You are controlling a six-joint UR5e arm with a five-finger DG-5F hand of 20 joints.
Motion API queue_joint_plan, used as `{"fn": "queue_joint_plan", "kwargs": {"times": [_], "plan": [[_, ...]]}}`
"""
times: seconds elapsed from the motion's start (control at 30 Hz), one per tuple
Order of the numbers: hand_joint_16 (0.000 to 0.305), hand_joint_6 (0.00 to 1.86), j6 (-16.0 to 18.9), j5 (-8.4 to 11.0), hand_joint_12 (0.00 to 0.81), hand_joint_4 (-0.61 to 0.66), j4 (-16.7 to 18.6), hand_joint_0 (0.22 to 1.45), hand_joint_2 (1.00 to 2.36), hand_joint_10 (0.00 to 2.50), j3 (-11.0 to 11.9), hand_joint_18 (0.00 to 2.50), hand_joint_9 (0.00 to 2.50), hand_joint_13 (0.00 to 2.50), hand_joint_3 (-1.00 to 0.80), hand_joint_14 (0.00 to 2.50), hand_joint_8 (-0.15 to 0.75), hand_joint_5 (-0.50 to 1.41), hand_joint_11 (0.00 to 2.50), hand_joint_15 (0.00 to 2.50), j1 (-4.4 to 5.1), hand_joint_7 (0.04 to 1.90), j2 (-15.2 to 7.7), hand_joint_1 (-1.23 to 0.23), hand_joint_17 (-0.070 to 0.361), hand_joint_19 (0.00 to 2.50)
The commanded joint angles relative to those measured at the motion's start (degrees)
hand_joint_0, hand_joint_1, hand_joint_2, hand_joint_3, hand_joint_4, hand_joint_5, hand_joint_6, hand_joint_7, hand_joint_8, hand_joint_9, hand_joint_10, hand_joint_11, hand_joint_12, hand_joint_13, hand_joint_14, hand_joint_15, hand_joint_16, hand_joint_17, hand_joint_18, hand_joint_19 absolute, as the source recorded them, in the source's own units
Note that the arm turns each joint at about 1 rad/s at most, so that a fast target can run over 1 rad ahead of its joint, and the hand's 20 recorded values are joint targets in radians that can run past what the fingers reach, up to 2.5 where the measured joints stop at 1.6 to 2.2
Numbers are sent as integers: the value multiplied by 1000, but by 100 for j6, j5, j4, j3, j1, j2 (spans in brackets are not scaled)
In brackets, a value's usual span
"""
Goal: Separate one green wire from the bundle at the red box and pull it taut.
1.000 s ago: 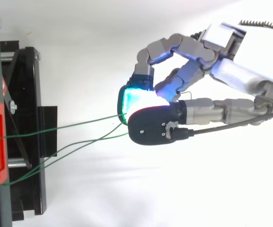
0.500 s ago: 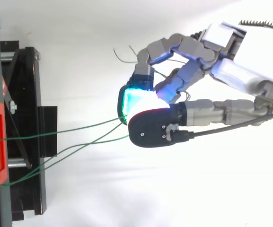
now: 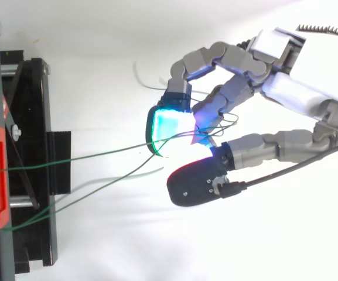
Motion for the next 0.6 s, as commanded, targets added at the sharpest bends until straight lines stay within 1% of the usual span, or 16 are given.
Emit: {"fn": "queue_joint_plan", "kwargs": {"times": [0.0, 0.1, 0.17, 0.27, 0.33, 0.43, 0.5, 0.57], "plan": [[56, 903, 0, -2, 394, 117, 0, 547, 1000, 10, 0, 681, 1138, 854, -500, 29, 280, -186, 1442, 839, 6, 1043, 7, -917, 126, 755], [59, 902, 0, -2, 410, 123, 0, 486, 1000, 8, 0, 706, 1155, 869, -500, 28, 296, -184, 1426, 837, -3, 1009, 7, -851, 134, 749], [62, 897, 0, -2, 431, 138, 0, 455, 1000, 8, 0, 732, 1185, 896, -500, 27, 312, -179, 1410, 835, -3, 986, 7, -734, 140, 746], [60, 891, 0, -2, 423, 136, 0, 478, 1000, 10, 0, 724, 1205, 907, -500, 27, 302, -176, 1412, 836, -3, 1007, -11, -680, 136, 762], [56, 888, 0, -2, 404, 121, 0, 540, 1000, 10, 0, 706, 1207, 905, -498, 29, 275, -173, 1425, 850, -3, 1040, 7, -656, 126, 782], [53, 892, 0, -2, 385, 114, 0, 604, 1010, 12, 0, 705, 1220, 907, -373, 29, 260, -170, 1451, 849, 6, 1070, -11, -696, 120, 792], [53, 897, 0, 7, 385, 101, 0, 621, 1013, 10, 0, 714, 1229, 912, -322, 30, 262, -169, 1448, 850, -3, 1075, 7, -729, 120, 780], [53, 905, 0, 7, 386, 49, 0, 633, 1017, 11, 0, 725, 1232, 920, -253, 30, 259, -170, 1460, 853, -3, 1105, 7, -764, 119, 780]]}}
